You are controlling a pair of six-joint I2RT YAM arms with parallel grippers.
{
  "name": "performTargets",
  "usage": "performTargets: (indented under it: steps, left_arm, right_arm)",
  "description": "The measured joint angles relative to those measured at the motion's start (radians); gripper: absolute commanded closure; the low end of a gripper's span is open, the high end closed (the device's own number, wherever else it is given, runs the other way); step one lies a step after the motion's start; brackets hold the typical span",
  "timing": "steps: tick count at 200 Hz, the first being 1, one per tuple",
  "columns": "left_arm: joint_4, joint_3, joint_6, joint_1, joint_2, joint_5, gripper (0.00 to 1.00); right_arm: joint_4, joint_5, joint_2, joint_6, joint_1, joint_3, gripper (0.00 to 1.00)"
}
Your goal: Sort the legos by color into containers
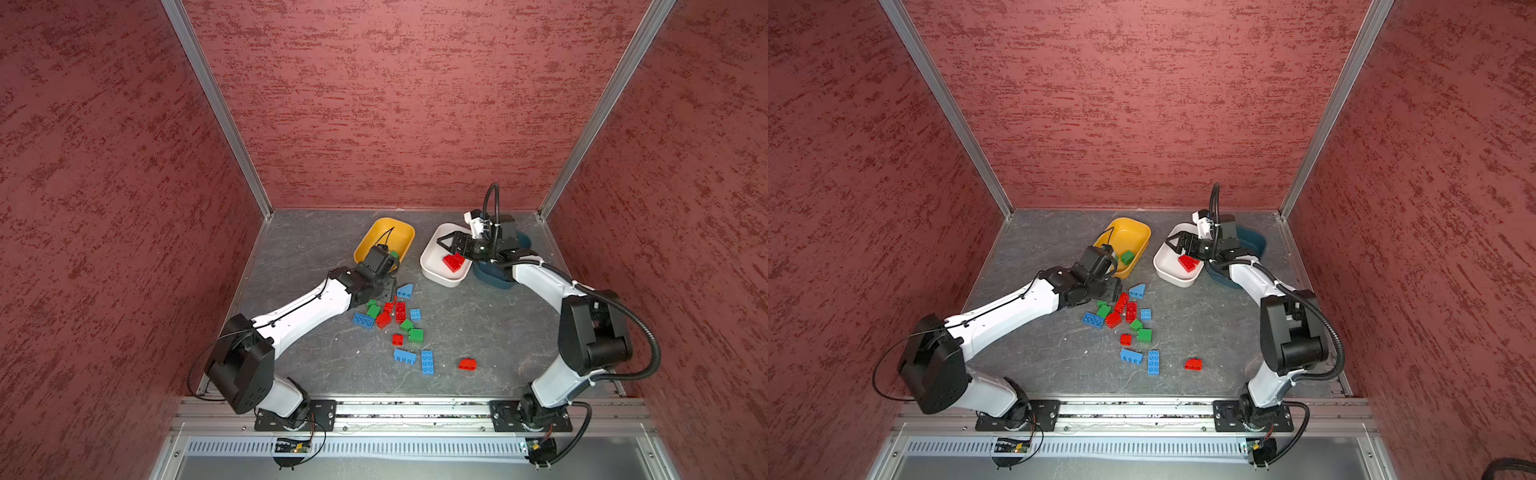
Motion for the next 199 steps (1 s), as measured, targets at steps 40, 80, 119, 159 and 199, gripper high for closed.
performTargets:
  steps: [40, 80, 119, 159, 199]
  left_arm:
    - [0.069, 0.093, 0.127, -0.055, 0.102, 0.066, 0.55]
    - [0.140, 0.128, 0.238, -0.080, 0.124, 0.138, 0.55]
    - [0.177, 0.161, 0.305, -0.095, 0.157, 0.183, 0.55]
    - [0.183, 0.174, 0.325, -0.094, 0.192, 0.200, 0.56]
    - [0.178, 0.182, 0.325, -0.093, 0.204, 0.201, 0.56]
  right_arm:
    - [-0.137, -0.111, 0.021, -0.120, 0.055, 0.056, 0.19]
    - [-0.201, -0.213, 0.035, -0.171, 0.072, 0.056, 0.29]
    - [-0.235, -0.293, 0.045, -0.219, 0.077, 0.056, 0.47]
    - [-0.265, -0.343, 0.053, -0.246, 0.084, 0.057, 0.77]
    - [-0.271, -0.356, 0.053, -0.256, 0.084, 0.058, 0.92]
